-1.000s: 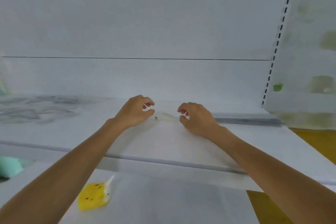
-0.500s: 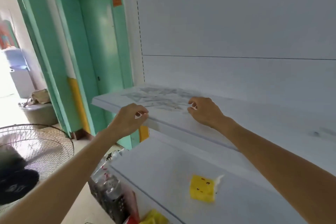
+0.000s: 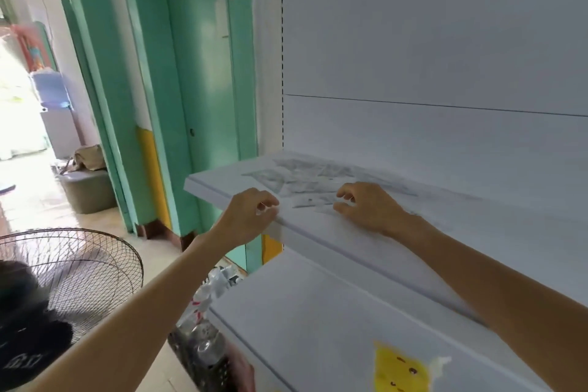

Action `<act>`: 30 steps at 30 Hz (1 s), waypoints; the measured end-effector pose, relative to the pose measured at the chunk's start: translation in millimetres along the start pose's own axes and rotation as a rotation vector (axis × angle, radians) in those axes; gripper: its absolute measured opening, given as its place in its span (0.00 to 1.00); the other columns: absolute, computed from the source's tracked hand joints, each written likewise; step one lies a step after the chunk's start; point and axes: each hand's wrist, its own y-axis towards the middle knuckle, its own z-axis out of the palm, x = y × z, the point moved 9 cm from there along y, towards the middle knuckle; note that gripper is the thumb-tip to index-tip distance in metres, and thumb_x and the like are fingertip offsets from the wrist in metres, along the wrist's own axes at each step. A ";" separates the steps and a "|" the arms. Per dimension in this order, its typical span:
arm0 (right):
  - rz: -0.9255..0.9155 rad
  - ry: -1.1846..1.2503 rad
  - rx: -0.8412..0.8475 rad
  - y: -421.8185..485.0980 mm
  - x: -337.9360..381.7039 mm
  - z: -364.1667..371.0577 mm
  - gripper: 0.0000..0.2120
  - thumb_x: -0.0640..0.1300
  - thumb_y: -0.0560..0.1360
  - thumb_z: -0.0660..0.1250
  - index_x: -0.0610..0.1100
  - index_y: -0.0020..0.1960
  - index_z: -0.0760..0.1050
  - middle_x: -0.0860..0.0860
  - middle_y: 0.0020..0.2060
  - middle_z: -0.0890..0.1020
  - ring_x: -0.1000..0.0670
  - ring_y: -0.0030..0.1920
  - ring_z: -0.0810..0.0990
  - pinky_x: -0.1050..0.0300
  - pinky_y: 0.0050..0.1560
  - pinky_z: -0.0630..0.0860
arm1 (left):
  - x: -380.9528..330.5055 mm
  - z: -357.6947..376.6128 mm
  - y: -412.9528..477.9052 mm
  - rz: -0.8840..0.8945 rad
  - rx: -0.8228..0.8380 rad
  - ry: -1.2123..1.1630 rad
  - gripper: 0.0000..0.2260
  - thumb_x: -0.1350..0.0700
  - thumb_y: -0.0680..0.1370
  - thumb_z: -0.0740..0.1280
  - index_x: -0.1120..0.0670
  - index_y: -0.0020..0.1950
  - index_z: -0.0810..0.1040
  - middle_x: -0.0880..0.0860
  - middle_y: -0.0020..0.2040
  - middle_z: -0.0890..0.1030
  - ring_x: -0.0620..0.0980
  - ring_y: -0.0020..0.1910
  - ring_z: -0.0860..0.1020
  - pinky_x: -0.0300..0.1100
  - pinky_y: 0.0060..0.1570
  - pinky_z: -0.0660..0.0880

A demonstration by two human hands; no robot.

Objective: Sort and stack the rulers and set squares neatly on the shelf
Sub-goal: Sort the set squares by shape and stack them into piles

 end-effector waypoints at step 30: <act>0.218 -0.140 -0.151 114.9 58.0 49.1 0.15 0.46 0.75 0.63 0.44 0.60 0.74 0.45 0.61 0.75 0.45 0.61 0.73 0.53 0.60 0.70 | 137.5 25.9 162.8 0.120 0.278 0.022 0.19 0.39 0.71 0.68 0.47 0.57 0.80 0.52 0.57 0.81 0.51 0.55 0.76 0.41 0.53 0.70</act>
